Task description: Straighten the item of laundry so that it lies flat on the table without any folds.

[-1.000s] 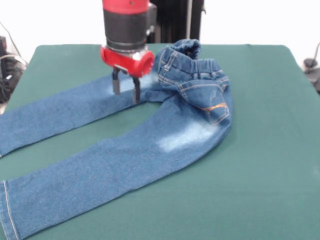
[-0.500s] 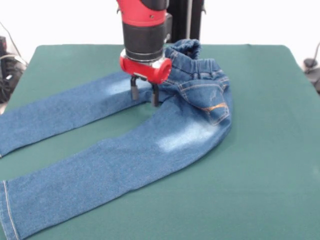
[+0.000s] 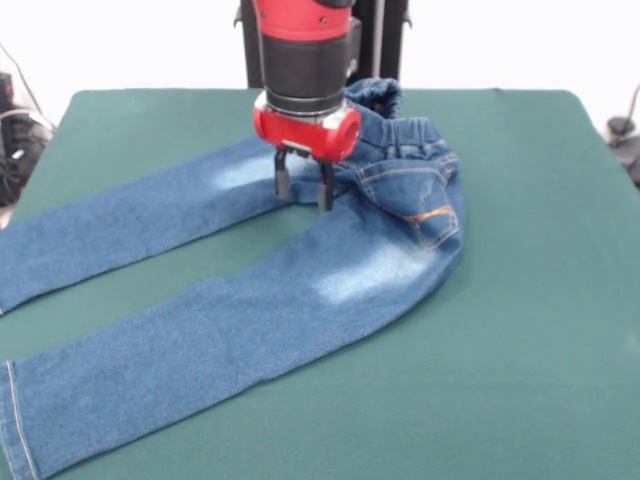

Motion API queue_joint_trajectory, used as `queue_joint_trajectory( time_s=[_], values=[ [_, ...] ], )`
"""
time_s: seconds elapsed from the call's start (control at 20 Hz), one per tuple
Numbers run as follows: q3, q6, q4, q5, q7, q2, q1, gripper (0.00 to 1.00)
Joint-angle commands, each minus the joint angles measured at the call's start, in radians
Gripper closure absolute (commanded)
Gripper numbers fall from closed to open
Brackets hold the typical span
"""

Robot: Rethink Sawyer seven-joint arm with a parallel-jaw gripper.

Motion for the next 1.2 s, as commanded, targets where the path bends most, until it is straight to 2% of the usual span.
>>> queue_joint_trajectory(
  time_s=[0.05,0.5,1.2],
  values=[
    [0.106,-0.022,0.087,0.012,0.133,0.004,0.060,0.00],
    [0.110,-0.071,0.131,-0.008,0.130,0.021,0.041,0.00],
    [0.097,-0.199,0.138,-0.059,0.115,0.144,0.007,0.00]
  ],
)
